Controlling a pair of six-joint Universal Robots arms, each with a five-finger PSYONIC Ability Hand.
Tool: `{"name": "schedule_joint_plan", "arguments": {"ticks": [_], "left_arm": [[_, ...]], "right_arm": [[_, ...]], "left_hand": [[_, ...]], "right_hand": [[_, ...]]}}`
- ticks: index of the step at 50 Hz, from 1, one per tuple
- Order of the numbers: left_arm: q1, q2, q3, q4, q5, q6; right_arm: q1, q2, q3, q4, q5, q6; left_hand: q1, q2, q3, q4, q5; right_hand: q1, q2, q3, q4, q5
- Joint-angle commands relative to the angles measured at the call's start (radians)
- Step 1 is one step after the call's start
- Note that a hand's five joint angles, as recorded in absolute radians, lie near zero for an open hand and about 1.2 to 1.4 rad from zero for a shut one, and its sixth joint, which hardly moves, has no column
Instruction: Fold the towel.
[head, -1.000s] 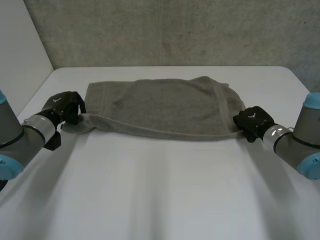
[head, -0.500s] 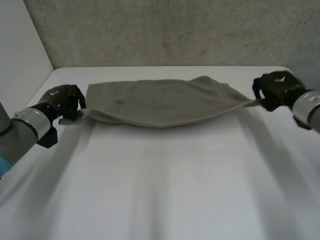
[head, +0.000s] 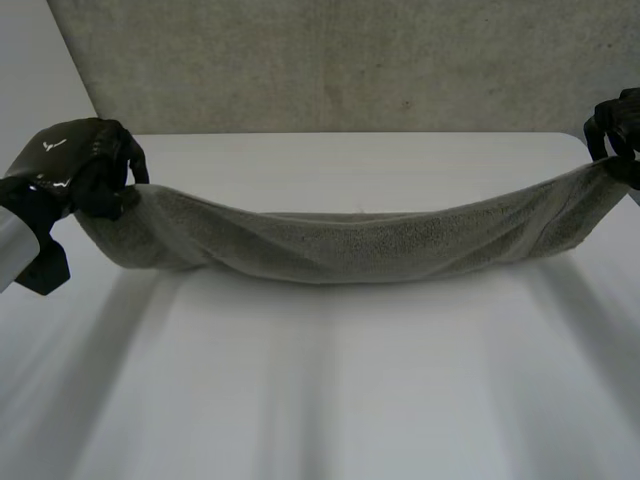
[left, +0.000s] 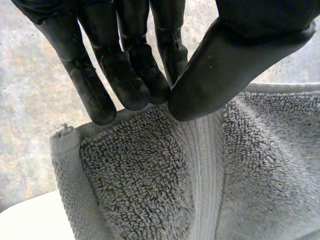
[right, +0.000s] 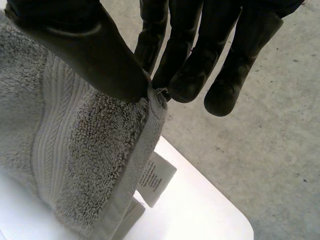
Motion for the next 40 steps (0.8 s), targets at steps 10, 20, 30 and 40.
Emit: {"name": "schedule_joint_plan", "arguments": {"ticks": [10, 20, 30, 40], "left_arm": [[-0.047, -0.641, 0.45, 0.066, 0.01, 0.009], [-0.082, -0.931, 0.798, 0.068, -0.017, 0.012], [-0.105, -1.054, 0.956, 0.075, -0.067, 0.028], [-0.12, -1.059, 0.938, 0.077, -0.07, 0.02]], "right_arm": [[0.226, 0.529, -0.436, -0.033, 0.283, -0.104], [0.319, 0.828, -0.722, -0.05, 0.462, -0.107], [0.35, 0.949, -0.825, -0.151, 0.535, -0.102], [0.376, 0.968, -0.828, -0.194, 0.541, -0.101]], "left_hand": [[0.14, 0.053, 0.046, 0.033, 0.089], [0.14, 0.053, 0.046, 0.033, 0.089], [0.14, 0.053, 0.046, 0.033, 0.089], [-1.069, -1.157, -1.163, -1.176, -1.12]], "right_hand": [[0.077, 0.078, 0.05, 0.055, 0.062], [0.077, 0.078, 0.05, 0.055, 0.062], [0.077, 0.078, 0.05, 0.055, 0.062], [-1.145, -1.144, -1.171, -1.167, -1.159]]}}
